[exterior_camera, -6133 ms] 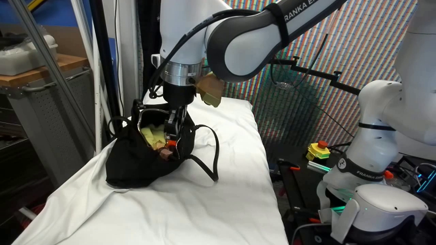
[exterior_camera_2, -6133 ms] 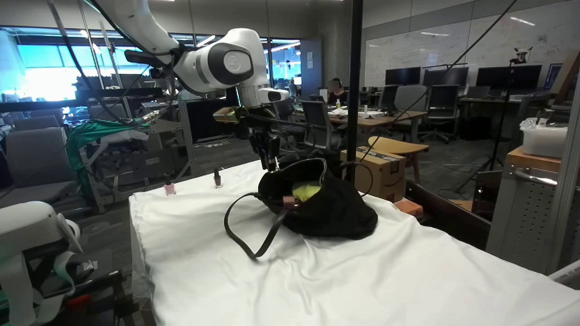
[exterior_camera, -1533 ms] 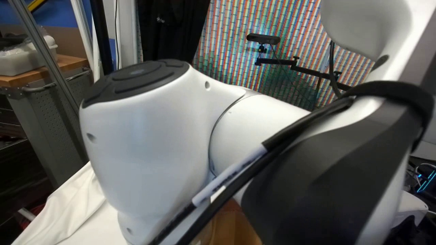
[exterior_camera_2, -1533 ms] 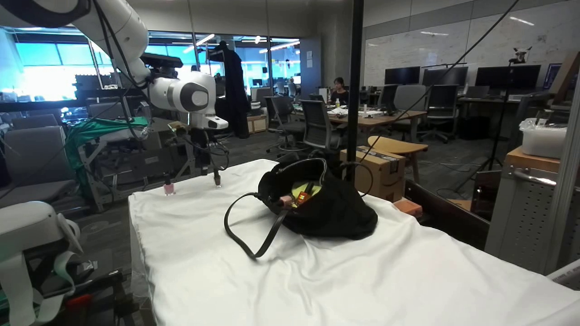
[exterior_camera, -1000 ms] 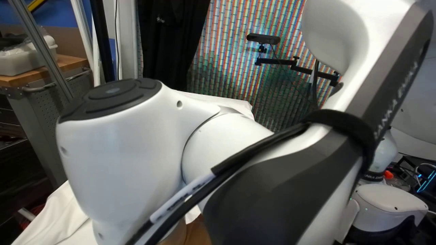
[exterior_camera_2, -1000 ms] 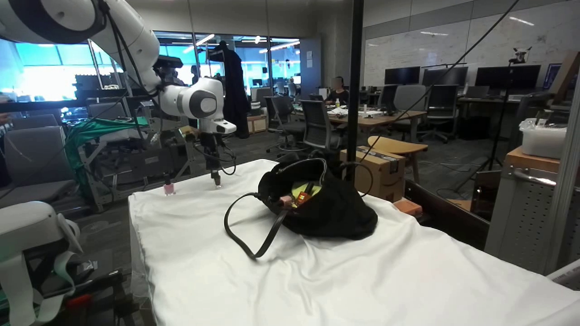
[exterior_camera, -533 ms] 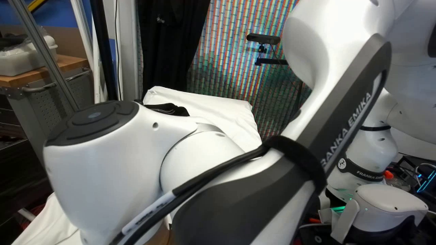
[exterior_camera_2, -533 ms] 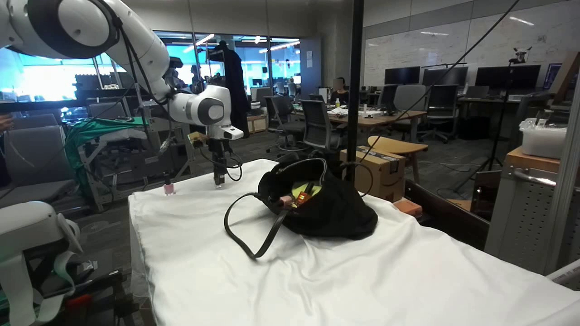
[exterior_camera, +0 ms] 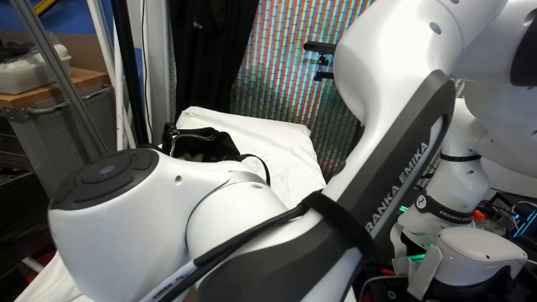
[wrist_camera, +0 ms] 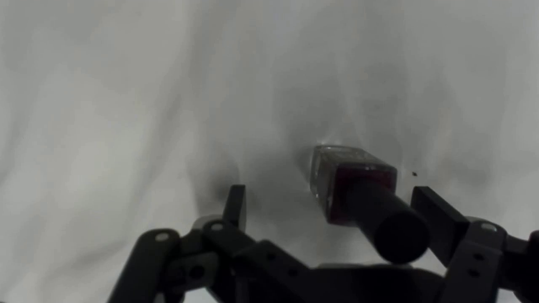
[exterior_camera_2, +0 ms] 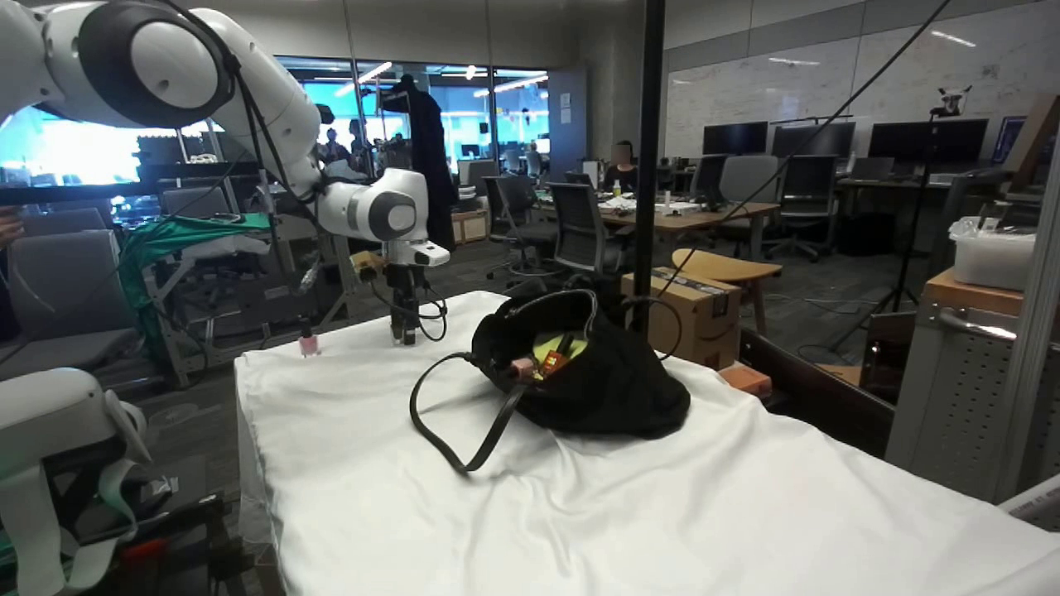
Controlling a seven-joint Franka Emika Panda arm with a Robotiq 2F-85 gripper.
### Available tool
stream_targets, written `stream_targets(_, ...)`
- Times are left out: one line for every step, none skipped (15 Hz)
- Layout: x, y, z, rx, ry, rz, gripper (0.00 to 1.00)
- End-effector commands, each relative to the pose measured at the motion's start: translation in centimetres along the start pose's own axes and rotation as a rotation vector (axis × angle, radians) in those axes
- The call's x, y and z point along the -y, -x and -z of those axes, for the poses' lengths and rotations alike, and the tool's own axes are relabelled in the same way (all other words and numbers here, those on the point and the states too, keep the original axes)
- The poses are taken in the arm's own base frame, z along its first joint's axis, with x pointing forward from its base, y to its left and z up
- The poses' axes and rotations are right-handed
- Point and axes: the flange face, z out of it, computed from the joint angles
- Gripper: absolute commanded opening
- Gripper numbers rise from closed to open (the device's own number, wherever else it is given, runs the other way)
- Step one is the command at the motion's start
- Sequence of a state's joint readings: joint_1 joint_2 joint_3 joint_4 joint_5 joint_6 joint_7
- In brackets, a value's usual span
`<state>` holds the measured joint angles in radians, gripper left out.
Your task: Pick up the nail polish and put them in the bag
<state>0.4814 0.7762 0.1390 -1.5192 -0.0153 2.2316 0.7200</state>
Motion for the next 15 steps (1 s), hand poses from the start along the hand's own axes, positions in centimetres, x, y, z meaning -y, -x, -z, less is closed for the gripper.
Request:
stream_targets(0.7,-0.6,-0.2,-0.014,0.004,-0.008,1.00)
stream_targets(0.7,-0.6,-0.3,-0.014,0.007,-0.007,1.00)
stream_targets(0.7,-0.6,-0.4,-0.013,0.010,-0.007,1.00)
stream_targets(0.7,-0.6,-0.4,-0.013,0.010,-0.007,1.00)
stream_targets(0.8,-0.5,-0.3,-0.014,0.009,-0.004,1.00)
stream_targets(0.8,-0.5,-0.2,-0.016,0.010,-0.004,1.00)
stream_targets(0.8,-0.4,0.0,-0.021,0.011,-0.002,1.00)
stream_targets(0.9,-0.3,0.1,-0.024,0.013,0.001,1.00)
stream_targets(1.0,-0.2,0.5,-0.034,0.016,0.007,1.00)
stream_targets(1.1,-0.2,0.6,-0.038,0.018,0.011,1.00)
stream_targets(1.2,0.0,0.9,-0.044,0.020,0.015,1.00)
stream_targets(1.3,0.0,1.0,-0.047,0.022,0.018,1.00)
stream_targets(1.4,0.3,1.2,-0.046,0.029,0.024,1.00)
stream_targets(1.5,0.5,1.4,-0.046,0.035,0.030,1.00)
stream_targets(1.6,0.7,1.6,-0.049,0.041,0.033,1.00)
